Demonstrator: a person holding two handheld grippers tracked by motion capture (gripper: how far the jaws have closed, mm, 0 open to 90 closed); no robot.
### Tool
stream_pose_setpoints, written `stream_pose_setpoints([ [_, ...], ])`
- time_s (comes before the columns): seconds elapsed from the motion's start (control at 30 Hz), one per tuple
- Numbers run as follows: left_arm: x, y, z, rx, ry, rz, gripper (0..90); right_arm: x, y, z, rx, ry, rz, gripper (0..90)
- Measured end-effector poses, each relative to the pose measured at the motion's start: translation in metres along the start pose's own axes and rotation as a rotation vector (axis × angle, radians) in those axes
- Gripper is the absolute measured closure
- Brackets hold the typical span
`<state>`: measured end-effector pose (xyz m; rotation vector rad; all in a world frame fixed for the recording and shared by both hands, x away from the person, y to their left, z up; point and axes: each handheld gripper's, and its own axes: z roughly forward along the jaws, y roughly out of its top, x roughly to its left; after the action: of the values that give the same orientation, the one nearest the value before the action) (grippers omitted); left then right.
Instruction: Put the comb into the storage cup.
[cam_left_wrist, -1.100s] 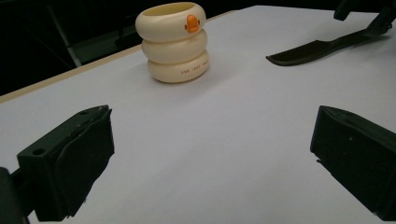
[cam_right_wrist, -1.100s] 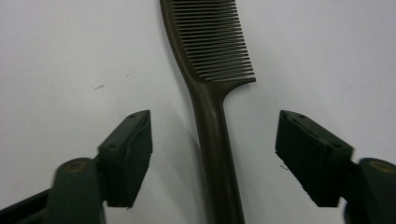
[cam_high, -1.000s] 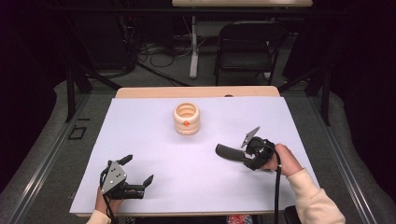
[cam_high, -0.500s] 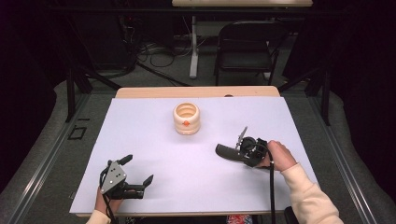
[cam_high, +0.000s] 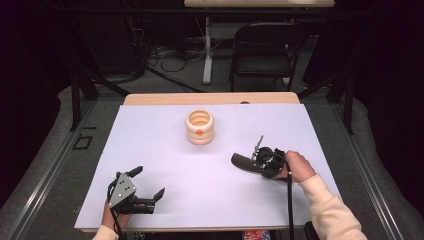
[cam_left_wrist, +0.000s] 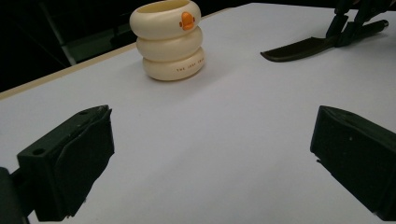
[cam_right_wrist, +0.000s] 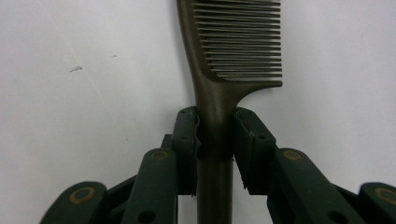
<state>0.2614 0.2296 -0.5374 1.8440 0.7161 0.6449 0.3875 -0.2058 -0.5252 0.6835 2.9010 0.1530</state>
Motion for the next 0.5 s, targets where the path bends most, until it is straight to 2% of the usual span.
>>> stream_pose_setpoints([
  [0.13, -0.0003, 0.0000, -0.0002, 0.000, -0.003, 0.002, 0.0, -0.0003, 0.0000, -0.0005, 0.005, 0.002, 0.000, 71.6],
  [0.17, 0.0000, 0.0002, -0.0005, -0.002, -0.002, 0.003, 0.0, 0.0003, -0.0004, 0.0006, -0.012, -0.003, 0.003, 71.8],
  [0.4, -0.0005, 0.0004, -0.0002, -0.001, 0.000, 0.002, 0.0, 0.0020, -0.0017, 0.0000, -0.021, -0.014, 0.001, 72.4],
  [0.5, -0.0007, 0.0001, -0.0004, 0.000, -0.001, 0.004, 0.0, 0.0025, -0.0020, -0.0023, 0.000, -0.021, 0.002, 72.5],
])
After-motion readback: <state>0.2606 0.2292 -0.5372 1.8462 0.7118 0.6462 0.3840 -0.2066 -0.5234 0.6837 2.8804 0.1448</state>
